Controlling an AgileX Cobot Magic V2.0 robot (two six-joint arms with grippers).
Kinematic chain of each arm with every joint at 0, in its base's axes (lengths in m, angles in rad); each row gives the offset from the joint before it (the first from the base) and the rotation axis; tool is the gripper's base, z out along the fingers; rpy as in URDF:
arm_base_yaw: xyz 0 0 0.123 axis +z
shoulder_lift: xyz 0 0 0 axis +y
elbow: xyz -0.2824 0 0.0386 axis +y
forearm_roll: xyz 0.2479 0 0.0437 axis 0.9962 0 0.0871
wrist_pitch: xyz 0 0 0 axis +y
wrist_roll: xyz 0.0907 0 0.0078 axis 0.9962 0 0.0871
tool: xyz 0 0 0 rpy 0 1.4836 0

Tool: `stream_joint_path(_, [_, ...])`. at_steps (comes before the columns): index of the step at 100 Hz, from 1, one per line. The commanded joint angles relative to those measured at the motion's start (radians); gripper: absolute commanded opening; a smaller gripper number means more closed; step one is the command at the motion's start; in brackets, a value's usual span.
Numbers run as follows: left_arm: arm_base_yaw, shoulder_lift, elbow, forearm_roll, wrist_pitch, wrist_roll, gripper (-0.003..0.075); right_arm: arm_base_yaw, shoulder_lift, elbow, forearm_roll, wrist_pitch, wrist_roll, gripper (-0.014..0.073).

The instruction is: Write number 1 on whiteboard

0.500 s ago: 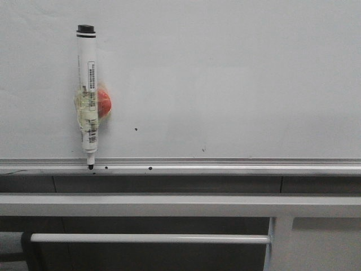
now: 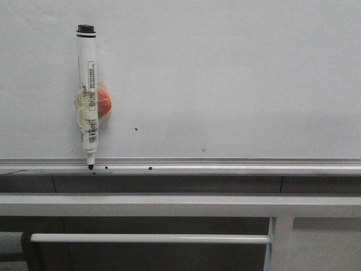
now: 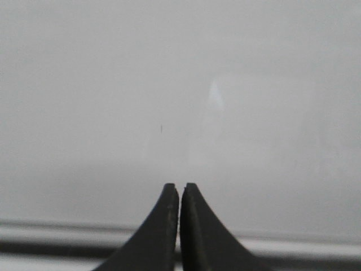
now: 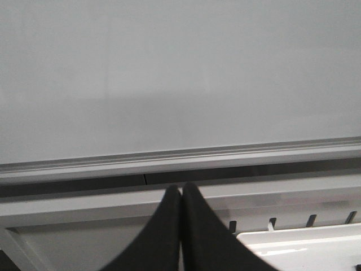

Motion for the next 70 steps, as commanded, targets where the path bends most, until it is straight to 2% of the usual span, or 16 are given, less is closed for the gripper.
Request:
stream_joint_path(1, [-0.009,-0.021,0.005,-0.064,-0.249,-0.01,-0.002,-0.006,-0.012,0.026,-0.009,-0.018,-0.004,-0.0053])
stream_joint_path(10, [-0.009,-0.021,0.005,-0.069,-0.384,-0.01,-0.002,-0.006,-0.012,0.026,-0.009,-0.018,-0.004,-0.0053])
stream_joint_path(16, [-0.009,-0.021,0.005,-0.072,-0.399,-0.01,-0.002,-0.006,-0.012,0.026,-0.015,-0.044,-0.004,-0.0053])
stream_joint_path(20, [-0.009,-0.021,0.005,-0.079,-0.394,-0.012,-0.002,-0.006,-0.012,0.026,0.022,-0.104,-0.004,-0.0053])
stream_joint_path(25, [-0.009,-0.021,0.005,-0.115,-0.389,-0.012,-0.002,-0.006,-0.012,0.026,0.152,-0.195,-0.004,-0.0053])
stream_joint_path(28, [-0.009,-0.021,0.005,-0.152,-0.389,-0.012,-0.002,-0.006,-0.012,0.026,0.184,-0.248,-0.004,-0.0053])
stream_joint_path(36, [-0.009,-0.021,0.005,-0.233,-0.389,-0.012,-0.002,-0.006,-0.012,0.026,0.173,-0.391,-0.004,-0.0053])
stream_joint_path(47, [-0.009,-0.021,0.005,-0.238,-0.388,-0.012,-0.002,-0.006,-0.012,0.026,0.173,-0.531,-0.004,-0.0053])
stream_joint_path(62, [-0.009,-0.019,-0.032,-0.236,-0.279,-0.012,-0.002,-0.005,-0.012,0.022,0.188,-0.665,0.018,-0.0053])
stream_joint_path(65, [-0.009,-0.016,-0.056,-0.218,-0.239,-0.012,-0.002,-0.005,-0.012,0.011,0.188,-0.647,0.029,-0.0053])
stream_joint_path(70, [-0.009,-0.007,-0.102,-0.152,-0.139,-0.002,-0.002,-0.005,-0.012,-0.036,0.188,-0.532,0.044,-0.0053])
